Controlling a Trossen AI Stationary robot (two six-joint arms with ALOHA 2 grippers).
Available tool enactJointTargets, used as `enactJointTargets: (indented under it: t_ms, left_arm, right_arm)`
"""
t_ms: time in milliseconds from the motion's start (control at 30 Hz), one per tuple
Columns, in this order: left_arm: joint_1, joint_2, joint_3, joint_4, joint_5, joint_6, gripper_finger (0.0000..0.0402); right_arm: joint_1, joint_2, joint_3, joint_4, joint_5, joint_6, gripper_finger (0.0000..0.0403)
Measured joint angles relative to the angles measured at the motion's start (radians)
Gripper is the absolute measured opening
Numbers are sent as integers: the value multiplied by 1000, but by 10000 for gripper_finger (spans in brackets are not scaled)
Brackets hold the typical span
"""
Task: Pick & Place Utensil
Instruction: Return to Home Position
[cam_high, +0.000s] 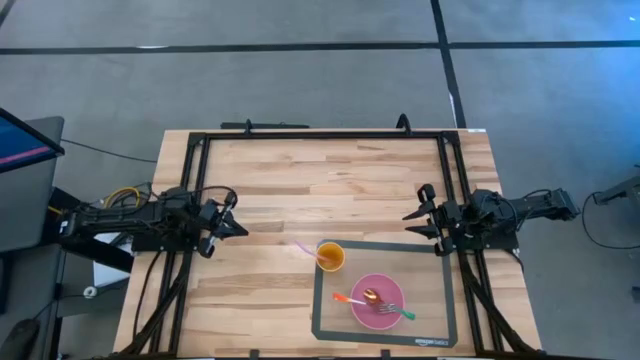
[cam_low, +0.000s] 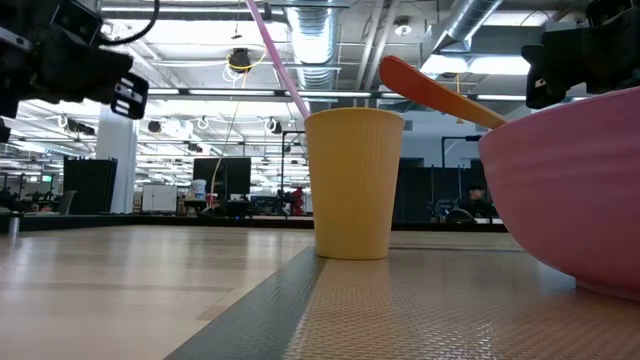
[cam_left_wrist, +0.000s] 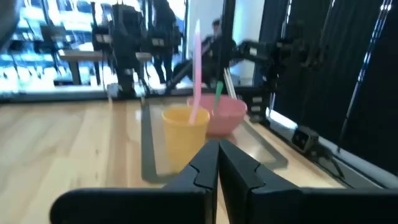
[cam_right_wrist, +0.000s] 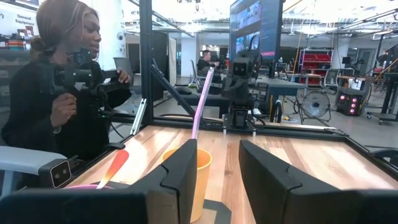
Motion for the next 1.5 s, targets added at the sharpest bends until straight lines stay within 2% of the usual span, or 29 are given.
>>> enactJointTargets:
  t_ms: [267,1367,1500]
  left_arm:
    - [-1,0,0,-81,-16,27,12]
    - [-26,0,0,-77,-18,2,12]
    - [-26,0,0,-76,-46,2,12]
  right_arm:
    - [0,0,0,0,0,0,113]
    - [0,0,0,0,0,0,113]
    - [0,0,0,0,0,0,113]
